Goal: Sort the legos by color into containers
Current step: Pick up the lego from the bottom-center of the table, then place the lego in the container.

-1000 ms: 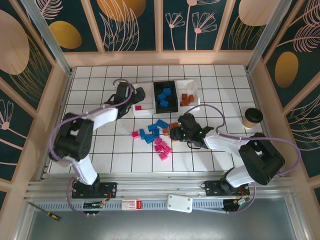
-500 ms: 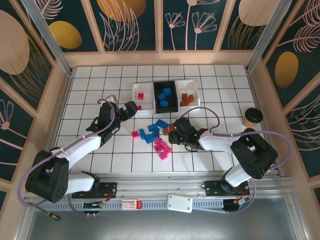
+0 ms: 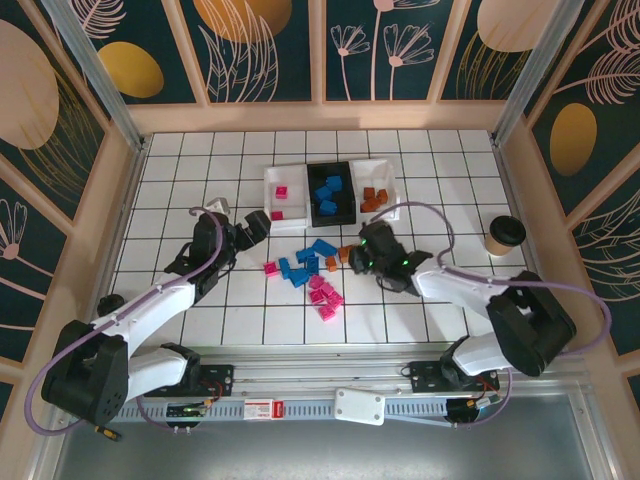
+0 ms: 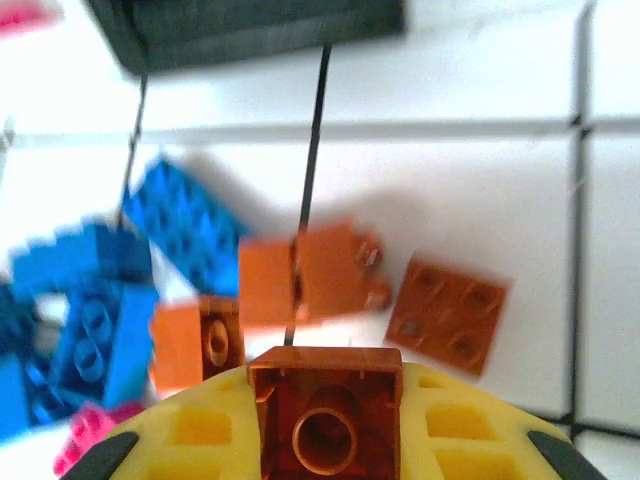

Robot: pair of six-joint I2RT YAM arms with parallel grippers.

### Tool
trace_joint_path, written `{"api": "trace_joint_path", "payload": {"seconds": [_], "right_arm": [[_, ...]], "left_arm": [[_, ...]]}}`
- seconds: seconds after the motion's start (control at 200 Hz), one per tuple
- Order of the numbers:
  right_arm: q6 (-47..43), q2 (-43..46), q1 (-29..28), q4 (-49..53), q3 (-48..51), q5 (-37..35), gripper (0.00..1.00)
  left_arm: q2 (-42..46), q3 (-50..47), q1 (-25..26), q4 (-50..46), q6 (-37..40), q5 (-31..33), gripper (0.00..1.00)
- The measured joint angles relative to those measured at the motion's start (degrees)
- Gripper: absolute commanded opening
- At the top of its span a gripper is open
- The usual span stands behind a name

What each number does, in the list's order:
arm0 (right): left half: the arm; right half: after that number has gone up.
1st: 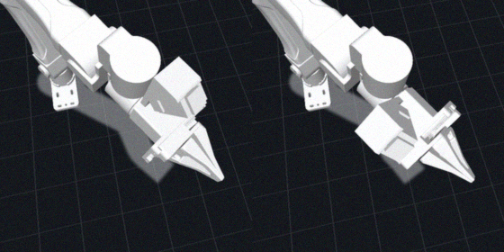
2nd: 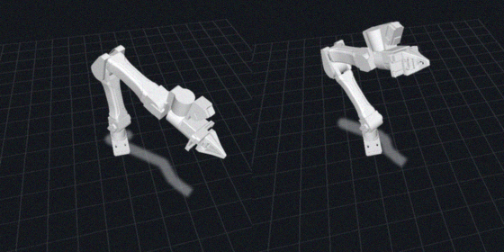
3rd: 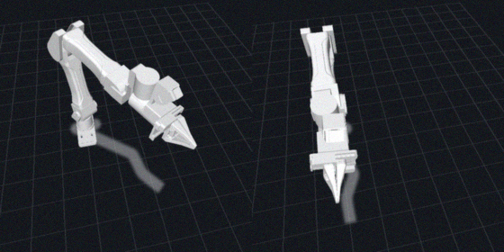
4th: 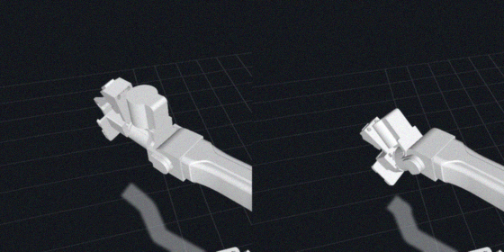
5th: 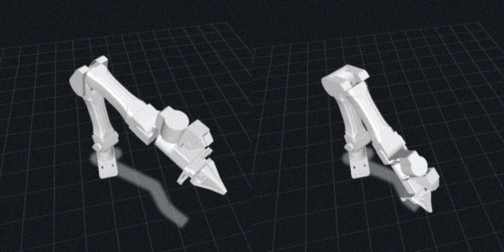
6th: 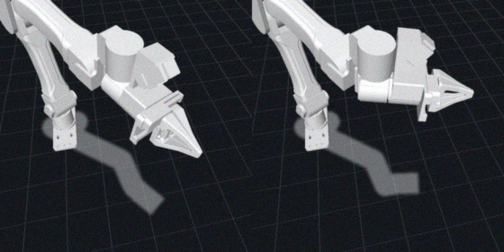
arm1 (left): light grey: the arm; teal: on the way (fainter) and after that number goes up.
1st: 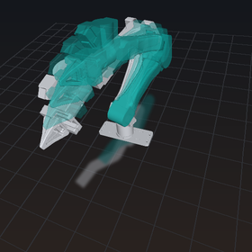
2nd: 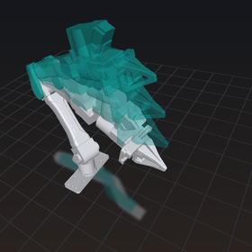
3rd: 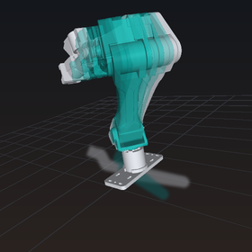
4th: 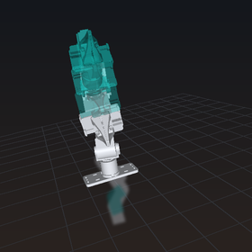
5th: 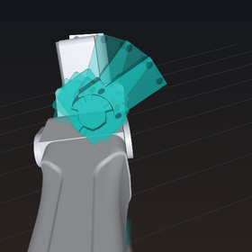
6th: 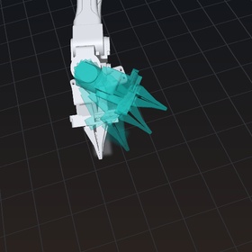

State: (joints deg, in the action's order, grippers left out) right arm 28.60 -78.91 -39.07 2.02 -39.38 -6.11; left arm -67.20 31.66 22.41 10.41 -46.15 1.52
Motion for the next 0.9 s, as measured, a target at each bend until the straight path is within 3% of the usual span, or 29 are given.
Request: {"api": "trace_joint_path", "payload": {"seconds": [0.125,0.305,0.34,0.42,0.566,0.691,0.901], "right_arm": [[-1.42,-1.51,8.61,0.57,-7.67,-0.07,0.14],[-4.07,-15.10,16.11,-0.13,-23.15,0.31,0.19],[-4.46,-18.18,16.94,-0.13,-25.99,0.44,0.23],[-5.29,-25.11,18.45,0.74,-32.39,1.18,0.55],[-6.29,-32.94,19.43,2.14,-38.99,2.21,0.62],[-6.25,-29.99,18.64,2.05,-35.67,1.75,0.62],[-3.98,-8.90,12.20,0.81,-13.90,-0.33,0.61]], "left_arm": [[-0.22,-1.25,0.22,-0.79,0.00,0.02,0.99],[-0.83,-1.51,0.81,-1.88,0.02,0.26,0.98],[-0.85,-1.51,0.94,-1.95,0.09,0.37,0.97],[-1.29,-1.44,1.88,-2.47,0.59,0.90,0.97],[-3.87,-0.46,4.70,-5.11,1.66,2.69,0.97],[-4.70,-0.33,5.75,-6.14,1.95,3.52,0.98],[-4.55,-0.33,5.79,-5.90,2.03,3.50,0.99]]}}
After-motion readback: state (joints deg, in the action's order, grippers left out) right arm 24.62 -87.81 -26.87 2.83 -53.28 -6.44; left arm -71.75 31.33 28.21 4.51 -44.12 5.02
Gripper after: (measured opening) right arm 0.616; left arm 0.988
